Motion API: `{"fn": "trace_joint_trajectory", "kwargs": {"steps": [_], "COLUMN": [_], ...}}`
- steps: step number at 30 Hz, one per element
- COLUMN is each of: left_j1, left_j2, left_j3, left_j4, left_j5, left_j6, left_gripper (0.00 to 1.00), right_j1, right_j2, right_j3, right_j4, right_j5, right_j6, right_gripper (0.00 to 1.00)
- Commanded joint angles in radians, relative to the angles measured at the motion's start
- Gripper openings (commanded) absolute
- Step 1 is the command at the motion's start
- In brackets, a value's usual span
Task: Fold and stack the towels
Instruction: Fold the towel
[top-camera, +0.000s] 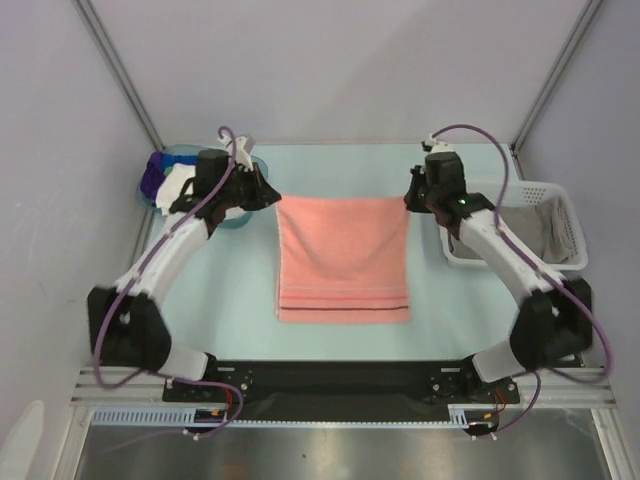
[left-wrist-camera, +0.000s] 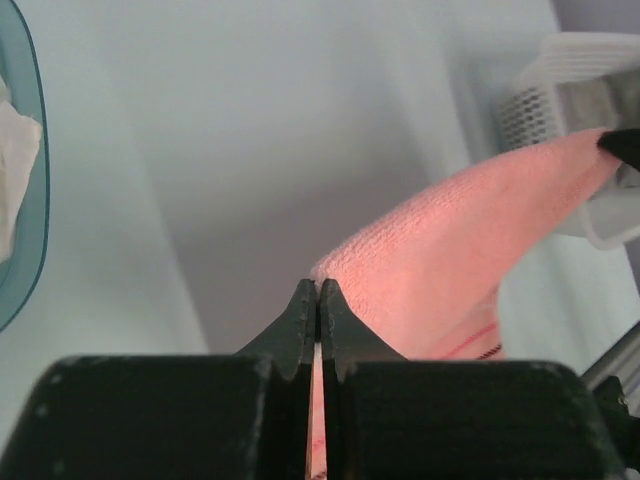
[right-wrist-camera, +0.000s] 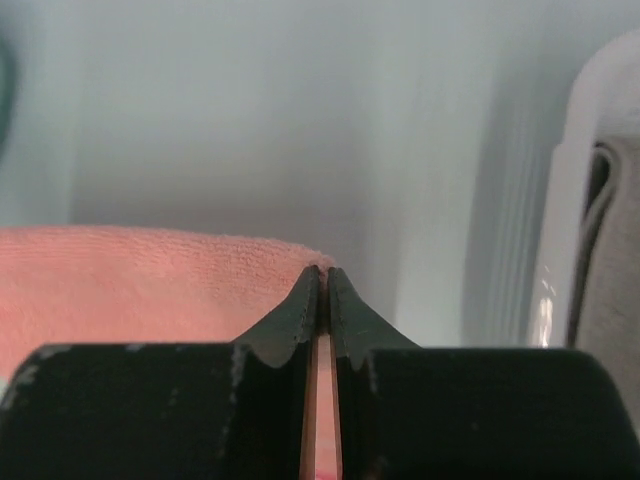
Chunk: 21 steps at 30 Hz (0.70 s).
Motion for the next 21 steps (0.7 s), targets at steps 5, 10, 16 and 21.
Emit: {"fn": "trace_joint_trajectory", "kwargs": {"steps": [5, 10, 16, 21], "left_j1": [0.062, 0.079, 0.079, 0.075], "left_j2": [0.498, 0.621, 0.581, 0.500], "left_j3": [0.199, 0.343, 0.261, 0.164], "left_j4": [0.300, 0.294, 0.334, 0.383], "left_j5": [-0.032, -0.031, -0.044, -0.054], "left_j6": [-0.015, -0.012, -0.018, -0.038], "left_gripper": [0.00, 0.00, 0.00, 0.00], "right_j1": [-0.088, -0.115, -0.129, -0.131], "right_j2": [0.470, 0.545, 0.504, 0.406], "right_j3": [0.201, 0.266, 0.197, 0.099], "right_j4": [0.246, 0.260, 0.287, 0.312], "right_j5": [-0.099, -0.094, -0.091, -0.091], "right_j6": [-0.006, -0.017, -0.018, -0.003], "right_gripper": [0.00, 0.00, 0.00, 0.00]}}
